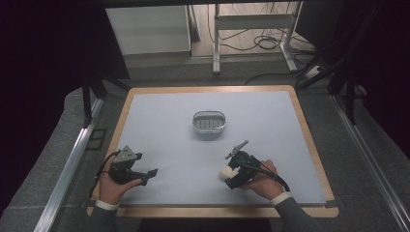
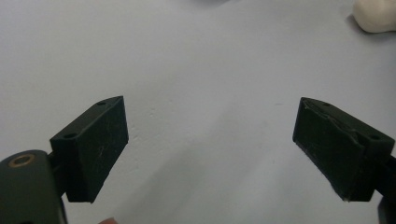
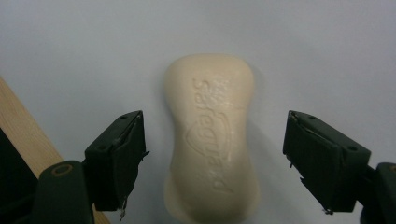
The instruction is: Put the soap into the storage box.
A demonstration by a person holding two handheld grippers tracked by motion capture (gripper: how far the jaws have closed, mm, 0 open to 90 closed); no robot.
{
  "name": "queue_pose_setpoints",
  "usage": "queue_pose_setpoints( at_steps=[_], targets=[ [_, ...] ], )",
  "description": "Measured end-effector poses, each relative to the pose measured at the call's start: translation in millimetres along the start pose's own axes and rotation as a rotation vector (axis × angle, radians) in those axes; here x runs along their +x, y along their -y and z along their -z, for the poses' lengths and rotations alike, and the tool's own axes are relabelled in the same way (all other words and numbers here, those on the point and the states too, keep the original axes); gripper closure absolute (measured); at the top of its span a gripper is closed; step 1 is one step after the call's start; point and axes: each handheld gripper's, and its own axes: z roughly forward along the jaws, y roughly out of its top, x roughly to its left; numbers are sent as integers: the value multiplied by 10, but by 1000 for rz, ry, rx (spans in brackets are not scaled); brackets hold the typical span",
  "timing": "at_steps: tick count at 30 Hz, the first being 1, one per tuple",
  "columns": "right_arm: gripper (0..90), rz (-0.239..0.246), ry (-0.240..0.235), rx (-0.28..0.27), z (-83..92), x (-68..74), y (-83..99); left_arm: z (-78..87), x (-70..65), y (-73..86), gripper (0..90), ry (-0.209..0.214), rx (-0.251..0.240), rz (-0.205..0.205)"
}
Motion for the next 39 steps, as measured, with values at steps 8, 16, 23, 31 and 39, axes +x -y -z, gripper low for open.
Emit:
queue_pose_setpoints(
  at_steps=[8,16,23,31,39],
  targets=[
    [239,16,13,46,-98,57,-40,5,-2,-1,108,-2,0,-1],
    [360,11,18,82,-155,70,-38,-9,-8,0,105,0,1,-4],
    [483,-18,19,120,-200,50,-61,-16,-13,-1,105,4,5,-7],
    [491,-11,12,124,-156,38,-83,-3,-13,-5,106,2,2,-8],
    [492,7,15,90,3,-17,-144,-19,-15,-1,106,2,0,-4]
  ],
)
